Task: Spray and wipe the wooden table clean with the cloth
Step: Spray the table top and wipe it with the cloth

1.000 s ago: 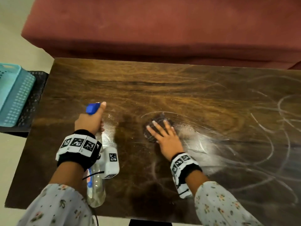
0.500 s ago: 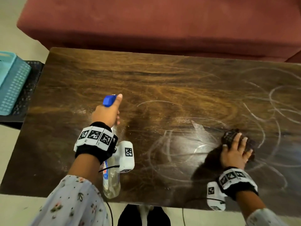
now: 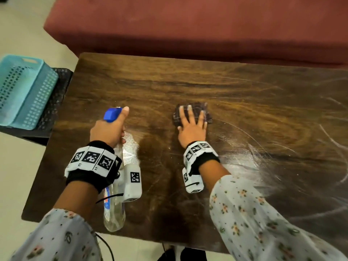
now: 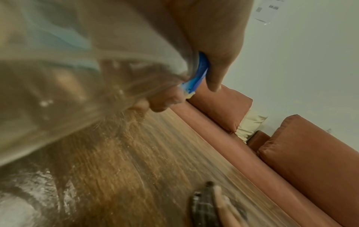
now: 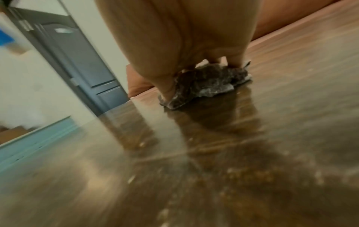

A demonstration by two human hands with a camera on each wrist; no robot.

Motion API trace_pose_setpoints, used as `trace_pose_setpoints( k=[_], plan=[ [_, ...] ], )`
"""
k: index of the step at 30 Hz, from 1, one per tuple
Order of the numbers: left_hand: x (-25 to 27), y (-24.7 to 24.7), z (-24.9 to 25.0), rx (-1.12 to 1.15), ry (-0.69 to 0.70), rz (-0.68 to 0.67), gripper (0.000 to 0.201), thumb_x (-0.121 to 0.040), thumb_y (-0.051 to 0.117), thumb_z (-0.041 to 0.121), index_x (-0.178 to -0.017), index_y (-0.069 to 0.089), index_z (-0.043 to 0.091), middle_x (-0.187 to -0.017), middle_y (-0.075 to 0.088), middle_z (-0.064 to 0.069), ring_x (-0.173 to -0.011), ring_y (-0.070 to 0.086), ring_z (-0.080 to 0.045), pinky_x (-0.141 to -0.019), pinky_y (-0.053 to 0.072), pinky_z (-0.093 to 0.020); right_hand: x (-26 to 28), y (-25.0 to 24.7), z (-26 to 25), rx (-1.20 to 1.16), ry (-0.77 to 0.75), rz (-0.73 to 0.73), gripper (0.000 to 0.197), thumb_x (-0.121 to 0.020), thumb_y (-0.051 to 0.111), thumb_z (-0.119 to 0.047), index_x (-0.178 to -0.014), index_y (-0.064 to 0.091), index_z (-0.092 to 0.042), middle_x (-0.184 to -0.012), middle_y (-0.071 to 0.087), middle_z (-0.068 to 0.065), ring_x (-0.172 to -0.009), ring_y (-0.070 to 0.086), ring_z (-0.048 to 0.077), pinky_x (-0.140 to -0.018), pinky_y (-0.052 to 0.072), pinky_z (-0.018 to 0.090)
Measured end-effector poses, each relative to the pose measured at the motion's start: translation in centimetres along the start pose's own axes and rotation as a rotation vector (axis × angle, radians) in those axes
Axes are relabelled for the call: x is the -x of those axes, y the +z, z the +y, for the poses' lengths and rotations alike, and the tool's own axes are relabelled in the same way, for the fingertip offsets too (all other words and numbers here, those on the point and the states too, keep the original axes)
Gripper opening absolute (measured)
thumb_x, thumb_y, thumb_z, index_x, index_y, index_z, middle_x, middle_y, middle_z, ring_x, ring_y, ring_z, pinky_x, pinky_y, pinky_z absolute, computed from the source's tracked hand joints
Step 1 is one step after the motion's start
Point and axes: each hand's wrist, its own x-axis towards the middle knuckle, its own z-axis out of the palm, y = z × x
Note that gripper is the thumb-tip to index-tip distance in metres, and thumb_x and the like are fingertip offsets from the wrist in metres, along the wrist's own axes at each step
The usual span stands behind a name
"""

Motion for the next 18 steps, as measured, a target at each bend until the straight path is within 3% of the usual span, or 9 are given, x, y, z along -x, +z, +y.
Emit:
trace_pose_setpoints(
  k=[4,8,11,13,15,18],
  plan=[
    [0.2,0.2,0.5,-0.012,0.014,-0.006,0.049,-0.077,0.060,0.064,-0.062,0.054,0.017,-0.059,0.057,-0.003,-0.048,0.053,-0.022,-0.070,0.048,-0.036,1.6,2.5,-0.7,0.142,-0.263,-0.075,0.083,-0.090,0.042,-0.003,-0.143,-0.006,-0.046,-0.157,-0.009,-0.016,-0.144,-0.014,0.028,-0.117,0.002,0.047],
    [1.5,2.4,2.2,-0.043,0.005,-0.042,0.055,-0.074,0.060,0.067,-0.057,0.054,0.015,-0.057,0.058,-0.005,-0.050,0.055,-0.026,-0.074,0.050,-0.039,2.7,-0.2,5.8,0.276,-0.370,-0.078,0.096,-0.083,0.041,0.009,-0.140,-0.008,-0.052,-0.156,-0.007,-0.021,-0.145,-0.009,0.024,-0.117,0.008,0.043],
    [2.3,3.8,2.5,-0.078,0.014,-0.068,0.058,-0.073,0.058,0.070,-0.056,0.056,0.014,-0.058,0.060,-0.006,-0.055,0.058,-0.029,-0.074,0.050,-0.039,2.7,-2.7,12.7,0.242,-0.268,0.001,0.100,-0.079,0.044,0.007,-0.134,-0.011,-0.057,-0.156,0.002,-0.020,-0.146,0.000,0.025,-0.117,0.017,0.047],
    [3.1,5.4,3.2,-0.084,0.018,-0.095,0.058,-0.074,0.057,0.069,-0.057,0.056,0.014,-0.057,0.060,-0.005,-0.053,0.058,-0.027,-0.072,0.050,-0.036,3.8,-5.0,18.0,0.207,-0.148,0.110,0.096,-0.076,0.046,0.007,-0.136,0.000,-0.053,-0.156,0.013,-0.013,-0.145,0.009,0.029,-0.117,0.018,0.045],
    [3.7,6.7,3.4,-0.088,0.024,-0.126,0.056,-0.077,0.057,0.067,-0.058,0.056,0.014,-0.054,0.058,-0.003,-0.046,0.057,-0.021,-0.065,0.048,-0.030,5.8,-6.6,22.9,0.143,-0.029,0.208,0.085,-0.076,0.048,0.010,-0.142,0.020,-0.036,-0.154,0.024,-0.001,-0.142,0.018,0.032,-0.119,0.012,0.039],
    [4.4,7.7,3.3,-0.092,0.038,-0.153,0.056,-0.079,0.056,0.066,-0.059,0.056,0.013,-0.055,0.058,-0.003,-0.045,0.057,-0.019,-0.060,0.044,-0.028,10.3,-7.1,28.0,0.084,0.139,0.342,0.070,-0.076,0.046,0.002,-0.142,0.031,-0.017,-0.149,0.034,0.017,-0.138,0.029,0.034,-0.116,0.011,0.041]
  ],
)
